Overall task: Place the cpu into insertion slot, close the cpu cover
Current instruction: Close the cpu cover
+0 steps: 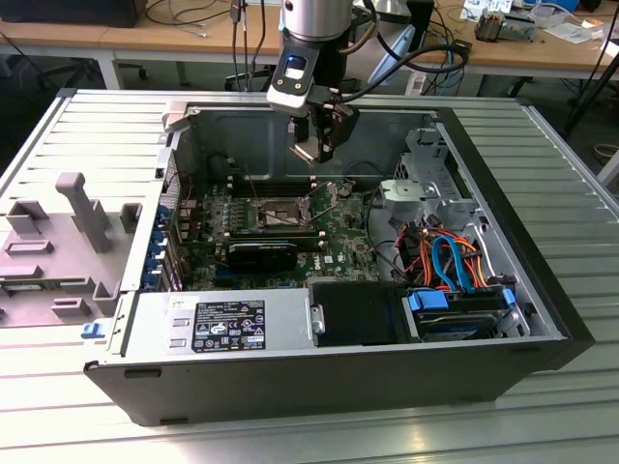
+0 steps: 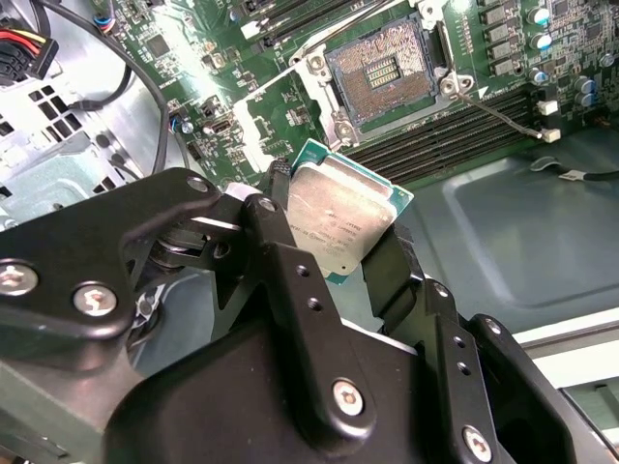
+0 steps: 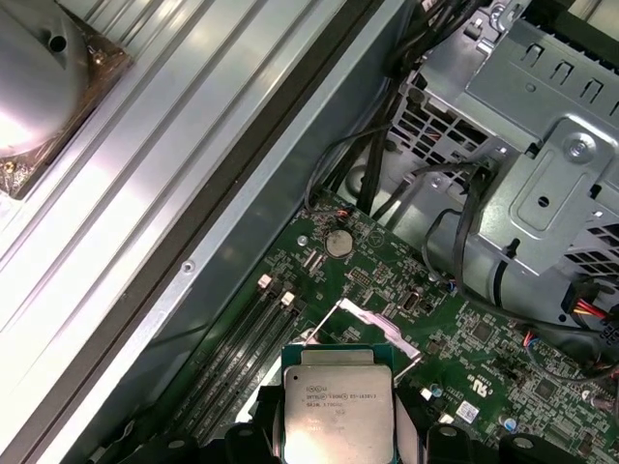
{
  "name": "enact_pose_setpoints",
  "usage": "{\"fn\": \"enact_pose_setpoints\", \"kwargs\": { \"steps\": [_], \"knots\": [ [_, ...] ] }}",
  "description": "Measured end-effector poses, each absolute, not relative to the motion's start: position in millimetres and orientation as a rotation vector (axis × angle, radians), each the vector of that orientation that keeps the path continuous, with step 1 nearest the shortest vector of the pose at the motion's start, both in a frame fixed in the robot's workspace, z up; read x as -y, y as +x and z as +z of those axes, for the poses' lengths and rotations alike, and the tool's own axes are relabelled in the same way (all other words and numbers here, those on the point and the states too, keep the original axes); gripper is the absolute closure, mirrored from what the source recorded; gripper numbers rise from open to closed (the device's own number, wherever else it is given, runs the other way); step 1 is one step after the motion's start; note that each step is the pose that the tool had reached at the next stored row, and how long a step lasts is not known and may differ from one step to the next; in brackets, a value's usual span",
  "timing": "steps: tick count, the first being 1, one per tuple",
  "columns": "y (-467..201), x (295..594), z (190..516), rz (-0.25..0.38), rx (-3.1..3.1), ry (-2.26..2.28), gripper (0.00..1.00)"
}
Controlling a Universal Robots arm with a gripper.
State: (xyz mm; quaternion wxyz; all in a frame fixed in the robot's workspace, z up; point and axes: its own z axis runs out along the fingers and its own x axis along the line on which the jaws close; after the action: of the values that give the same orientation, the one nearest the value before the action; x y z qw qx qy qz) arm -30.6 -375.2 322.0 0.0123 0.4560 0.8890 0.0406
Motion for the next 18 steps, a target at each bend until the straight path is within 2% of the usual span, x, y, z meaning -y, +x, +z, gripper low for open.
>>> {"fn": "enact_pose_setpoints", "kwargs": {
  "steps": [18],
  "knots": [
    [-30.6, 375.3, 321.9, 0.124, -2.741, 1.474, 0.45]
  ]
}}
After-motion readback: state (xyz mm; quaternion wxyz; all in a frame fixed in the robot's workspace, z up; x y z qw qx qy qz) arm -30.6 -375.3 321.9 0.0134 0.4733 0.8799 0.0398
